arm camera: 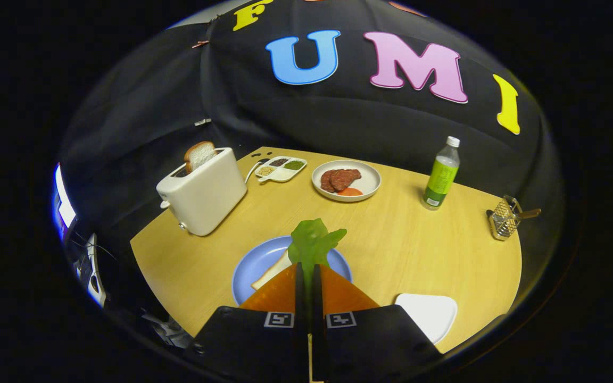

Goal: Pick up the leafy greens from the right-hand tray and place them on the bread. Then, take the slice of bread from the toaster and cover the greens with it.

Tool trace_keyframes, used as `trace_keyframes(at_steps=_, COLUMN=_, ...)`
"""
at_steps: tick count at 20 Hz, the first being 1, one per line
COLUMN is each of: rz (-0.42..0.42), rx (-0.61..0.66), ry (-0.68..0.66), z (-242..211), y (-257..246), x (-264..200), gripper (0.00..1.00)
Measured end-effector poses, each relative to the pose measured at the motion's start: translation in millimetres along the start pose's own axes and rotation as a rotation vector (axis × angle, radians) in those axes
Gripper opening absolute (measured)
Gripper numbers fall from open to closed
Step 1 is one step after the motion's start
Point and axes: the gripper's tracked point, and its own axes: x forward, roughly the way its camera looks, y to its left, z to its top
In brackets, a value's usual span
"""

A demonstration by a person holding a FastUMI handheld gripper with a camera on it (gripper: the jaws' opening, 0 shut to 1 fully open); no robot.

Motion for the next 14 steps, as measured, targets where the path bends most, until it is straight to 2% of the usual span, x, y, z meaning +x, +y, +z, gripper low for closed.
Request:
trace_keyframes(at_steps=5, rz=0.008, rx=-0.013, ry=0.048, z=-14.6, y=24.1, x=43.7, gripper=0.09)
trace_keyframes(at_steps=10, rz=-0.047, rx=-0.006, ry=0.114, z=-35.3, y=19.9, x=66.5, gripper=0.16)
trace_keyframes(at_steps=12, rz=-0.042, rx=0.018, ry=0.129, z=-40.3, y=23.8, x=67.6, gripper=0.22)
trace_keyframes(at_steps=13, rz=-0.039, rx=0.016, ry=0.133, z=-40.2, y=26.6, x=68.3, gripper=0.34)
trace_keyframes(at_steps=14, rz=-0.047, rx=0.008, ry=0.133, z=-40.3, y=25.6, x=67.9, gripper=0.38)
